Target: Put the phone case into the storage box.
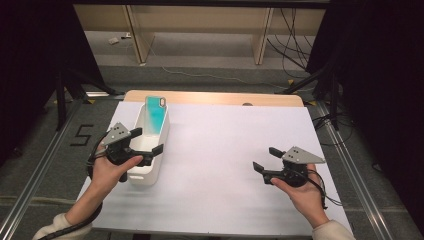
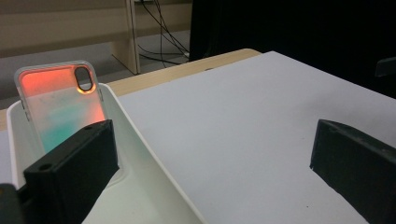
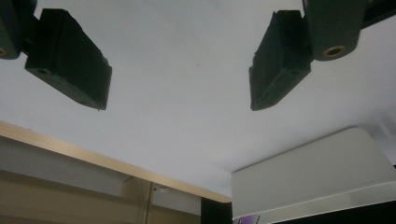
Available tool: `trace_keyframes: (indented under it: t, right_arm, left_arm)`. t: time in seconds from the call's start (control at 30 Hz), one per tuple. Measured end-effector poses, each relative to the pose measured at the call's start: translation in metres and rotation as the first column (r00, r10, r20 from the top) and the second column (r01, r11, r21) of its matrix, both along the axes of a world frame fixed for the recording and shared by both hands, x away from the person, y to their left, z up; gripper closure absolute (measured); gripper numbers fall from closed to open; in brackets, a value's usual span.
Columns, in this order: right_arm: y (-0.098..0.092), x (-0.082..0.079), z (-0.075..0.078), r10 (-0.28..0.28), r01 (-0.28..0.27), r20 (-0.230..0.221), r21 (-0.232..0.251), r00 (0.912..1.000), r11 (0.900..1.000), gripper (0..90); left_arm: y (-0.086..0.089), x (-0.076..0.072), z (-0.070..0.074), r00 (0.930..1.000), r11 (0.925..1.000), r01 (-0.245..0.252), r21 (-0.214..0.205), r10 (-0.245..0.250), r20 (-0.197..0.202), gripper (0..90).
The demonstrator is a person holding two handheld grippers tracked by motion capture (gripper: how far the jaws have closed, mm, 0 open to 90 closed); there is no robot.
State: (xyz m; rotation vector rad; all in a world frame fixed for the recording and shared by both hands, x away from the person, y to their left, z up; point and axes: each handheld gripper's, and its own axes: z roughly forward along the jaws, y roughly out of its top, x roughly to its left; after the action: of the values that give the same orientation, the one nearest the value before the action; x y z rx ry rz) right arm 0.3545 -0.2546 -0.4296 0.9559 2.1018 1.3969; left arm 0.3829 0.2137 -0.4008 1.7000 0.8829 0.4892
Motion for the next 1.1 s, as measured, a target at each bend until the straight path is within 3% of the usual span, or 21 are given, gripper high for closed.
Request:
trace_keyframes:
  t: [0.1,0.13,0.33,0.93,0.97,1.07,1.1]
  right_arm:
    - [-0.001,0.000,0.001,0.001,-0.001,-0.001,-0.008,1.0000,1.0000,22.3]
    - [-0.001,0.000,0.001,0.000,0.000,0.019,-0.013,0.9998,0.9999,22.3]
    - [0.000,0.000,0.000,0.001,-0.001,0.001,0.000,1.0000,1.0000,22.3]
    - [-0.001,0.000,0.001,0.004,-0.004,0.012,-0.010,0.9999,0.9999,22.3]
    - [0.000,-0.001,0.002,0.004,-0.004,-0.007,-0.005,1.0000,1.0000,22.2]
    - [0.000,0.000,0.002,0.012,-0.012,0.007,-0.012,0.9999,0.9999,22.3]
    - [-0.001,-0.002,0.003,0.009,-0.010,-0.021,-0.022,0.9997,0.9997,22.3]
  left_arm:
    - [0.000,-0.003,0.000,0.9999,1.0000,-0.002,0.000,0.002,0.014,0.3]
    - [0.000,-0.003,0.000,0.9998,1.0000,0.001,0.002,-0.001,0.020,0.4]
    - [-0.001,-0.010,-0.002,0.9993,0.9999,0.011,0.008,-0.011,0.037,0.4]
    - [-0.003,-0.023,-0.018,0.9986,0.9990,0.042,0.014,-0.043,0.032,0.3]
    - [-0.003,-0.023,-0.019,0.9986,0.9989,0.043,0.018,-0.043,0.031,0.3]
    - [-0.004,-0.024,-0.021,0.9985,0.9987,0.046,0.019,-0.047,0.028,0.3]
    - [-0.004,-0.024,-0.021,0.9986,0.9989,0.044,0.018,-0.044,0.030,0.3]
